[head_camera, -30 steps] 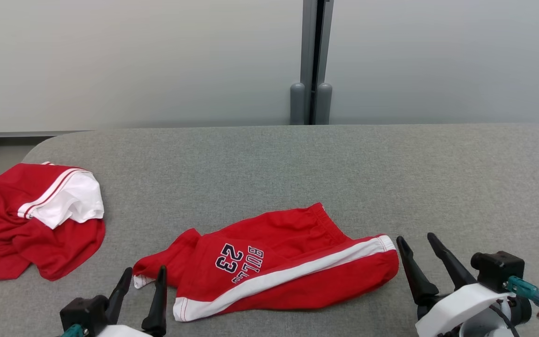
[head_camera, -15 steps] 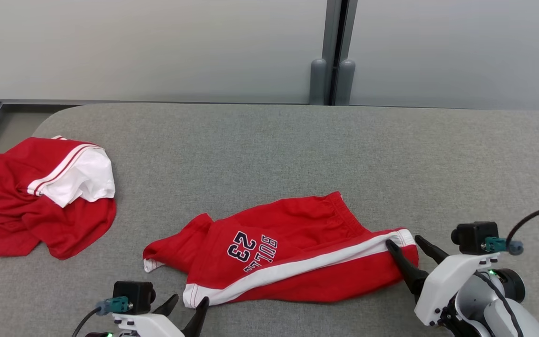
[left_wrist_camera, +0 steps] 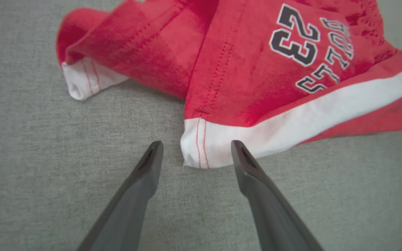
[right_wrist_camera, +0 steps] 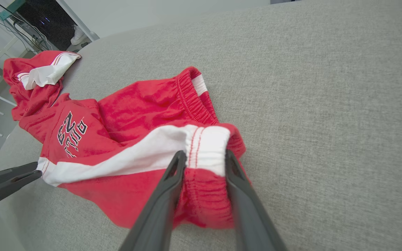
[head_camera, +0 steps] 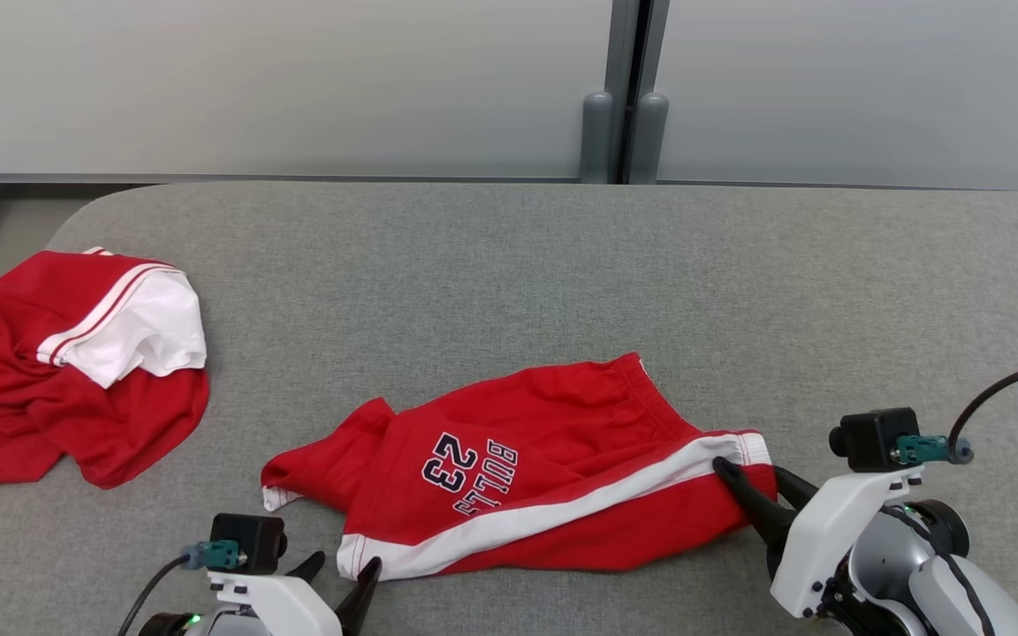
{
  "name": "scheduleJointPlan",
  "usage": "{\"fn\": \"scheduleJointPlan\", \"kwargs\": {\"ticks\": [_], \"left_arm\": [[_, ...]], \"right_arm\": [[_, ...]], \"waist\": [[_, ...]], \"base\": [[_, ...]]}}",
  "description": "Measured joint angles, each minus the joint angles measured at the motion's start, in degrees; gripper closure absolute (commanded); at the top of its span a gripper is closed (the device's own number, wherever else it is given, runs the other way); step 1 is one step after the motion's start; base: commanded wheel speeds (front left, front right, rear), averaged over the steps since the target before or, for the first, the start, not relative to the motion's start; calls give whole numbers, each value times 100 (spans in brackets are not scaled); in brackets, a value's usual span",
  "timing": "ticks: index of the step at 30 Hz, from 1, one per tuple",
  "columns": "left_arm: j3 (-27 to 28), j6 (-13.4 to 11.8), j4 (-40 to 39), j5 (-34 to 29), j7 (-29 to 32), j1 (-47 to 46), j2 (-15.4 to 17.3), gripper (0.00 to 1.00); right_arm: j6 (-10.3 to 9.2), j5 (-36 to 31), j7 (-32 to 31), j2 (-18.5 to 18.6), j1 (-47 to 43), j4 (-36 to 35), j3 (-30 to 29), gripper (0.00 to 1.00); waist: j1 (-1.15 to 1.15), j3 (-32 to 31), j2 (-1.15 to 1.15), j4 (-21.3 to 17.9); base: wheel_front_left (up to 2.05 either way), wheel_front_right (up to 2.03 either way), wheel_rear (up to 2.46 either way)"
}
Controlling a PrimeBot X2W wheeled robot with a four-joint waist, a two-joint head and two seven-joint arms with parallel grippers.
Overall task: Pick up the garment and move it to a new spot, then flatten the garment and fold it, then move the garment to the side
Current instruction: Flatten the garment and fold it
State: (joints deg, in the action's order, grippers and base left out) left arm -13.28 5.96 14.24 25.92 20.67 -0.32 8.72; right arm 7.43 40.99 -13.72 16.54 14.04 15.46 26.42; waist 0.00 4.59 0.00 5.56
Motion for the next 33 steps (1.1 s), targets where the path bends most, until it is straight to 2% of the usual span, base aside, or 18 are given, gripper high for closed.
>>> {"fn": "scheduleJointPlan", "kwargs": {"ticks": [3,4,5,6,7,8,9,11,12,18,24,29,33], "left_arm": [[12,3,153,48,48,-95,67,0],[-1,10,224,71,63,-135,80,0],[-14,16,308,118,119,-178,90,0],[-41,41,400,168,165,-229,96,0],[-67,55,469,196,198,-277,113,0],[-67,55,469,196,198,-277,113,9],[-86,62,531,214,200,-323,130,33],[-113,86,608,297,114,-395,133,90],[-138,90,642,316,89,-423,135,100],[-264,129,539,546,-16,-423,226,100],[-181,127,-204,650,-55,-224,403,100],[-104,96,-1074,751,255,-303,610,100],[-149,104,-1418,773,649,-953,876,100]], "right_arm": [[0,74,-49,45,1,-32,29,55],[0,98,-76,49,5,-42,41,67],[0,100,-88,54,8,-47,54,89],[0,107,-89,62,12,-47,67,100],[0,114,-90,65,16,-48,90,100],[0,114,-90,65,16,-48,90,100],[0,125,-91,67,23,-49,110,100],[0,158,-96,69,54,-64,168,100],[0,176,-89,69,69,-69,183,100],[0,247,162,92,70,-77,230,100],[0,448,619,109,65,-253,266,100],[0,592,1137,210,226,-547,204,100],[0,648,1418,314,595,-662,81,100]], "waist": [[0,14,0,-33],[0,18,0,-43],[0,22,0,-52],[0,25,0,-59],[0,26,0,-68],[0,26,0,-68],[0,27,0,-80],[0,35,0,-106],[0,37,0,-118],[0,-23,0,-176],[0,-132,0,-228],[0,-116,0,-262],[0,59,0,-262]], "base": [[0,0,0],[0,0,0],[0,0,0],[0,0,0],[0,0,0],[0,0,0],[0,0,0],[0,0,0],[0,0,0],[0,0,0],[0,0,0],[0,0,0],[0,0,0]]}}
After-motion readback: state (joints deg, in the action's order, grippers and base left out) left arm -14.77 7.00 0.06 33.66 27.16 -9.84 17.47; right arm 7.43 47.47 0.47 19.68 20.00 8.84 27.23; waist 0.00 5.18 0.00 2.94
